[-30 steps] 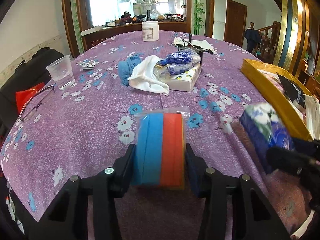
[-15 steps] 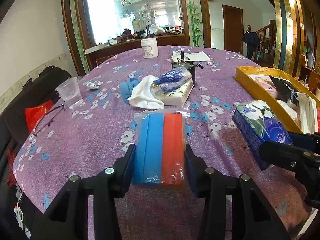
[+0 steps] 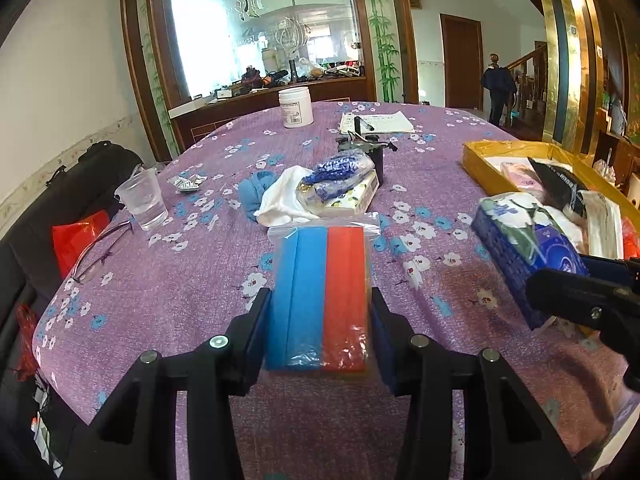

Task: Organize soft objects
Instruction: 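Carry both packs over the yellow-rimmed tray, then open both tools to drop the packs into the tray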

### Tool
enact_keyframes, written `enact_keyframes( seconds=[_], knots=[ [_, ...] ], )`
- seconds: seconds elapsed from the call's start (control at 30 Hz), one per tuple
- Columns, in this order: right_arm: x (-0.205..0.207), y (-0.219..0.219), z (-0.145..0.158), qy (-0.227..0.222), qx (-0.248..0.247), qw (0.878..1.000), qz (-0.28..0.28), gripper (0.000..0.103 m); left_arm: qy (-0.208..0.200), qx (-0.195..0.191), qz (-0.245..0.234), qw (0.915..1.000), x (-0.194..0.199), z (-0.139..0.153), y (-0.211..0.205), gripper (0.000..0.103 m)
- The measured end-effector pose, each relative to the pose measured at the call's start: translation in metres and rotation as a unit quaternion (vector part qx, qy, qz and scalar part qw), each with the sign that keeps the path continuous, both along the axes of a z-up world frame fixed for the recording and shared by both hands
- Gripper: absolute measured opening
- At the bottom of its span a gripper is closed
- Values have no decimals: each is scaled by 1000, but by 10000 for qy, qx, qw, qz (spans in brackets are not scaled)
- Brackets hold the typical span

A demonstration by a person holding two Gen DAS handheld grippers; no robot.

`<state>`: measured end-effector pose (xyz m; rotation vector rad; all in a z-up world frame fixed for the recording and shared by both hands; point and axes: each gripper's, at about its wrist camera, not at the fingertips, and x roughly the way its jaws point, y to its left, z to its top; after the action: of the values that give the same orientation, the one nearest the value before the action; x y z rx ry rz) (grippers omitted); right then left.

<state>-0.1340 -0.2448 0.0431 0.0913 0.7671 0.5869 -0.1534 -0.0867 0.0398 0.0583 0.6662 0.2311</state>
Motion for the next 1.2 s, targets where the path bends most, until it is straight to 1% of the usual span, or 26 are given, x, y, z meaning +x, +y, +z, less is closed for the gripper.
enact_keyframes(
  seconds=[0.27,0.5,0.67,0.83,1.03,1.2],
  knots=[
    [3,-30,13,-128,277,9992,-276,54,-23,-259,-87,9996,-2,9,1,45],
    [11,-69,18,-138,537,9965,-630,54,16,-301,-335,9990,3,16,-21,45],
    [18,-106,16,-94,772,9919,-1007,54,43,-375,-693,9969,10,27,-50,45],
    [21,-146,19,-107,998,9851,-1395,54,92,-454,-1172,9920,20,36,-92,45],
    [25,-191,15,-72,1090,9772,-1821,54,220,-435,-1605,9858,38,34,-138,45],
    [36,-215,4,82,1066,9727,-2059,54,326,-468,-1793,9821,60,28,-163,45]
  ],
)
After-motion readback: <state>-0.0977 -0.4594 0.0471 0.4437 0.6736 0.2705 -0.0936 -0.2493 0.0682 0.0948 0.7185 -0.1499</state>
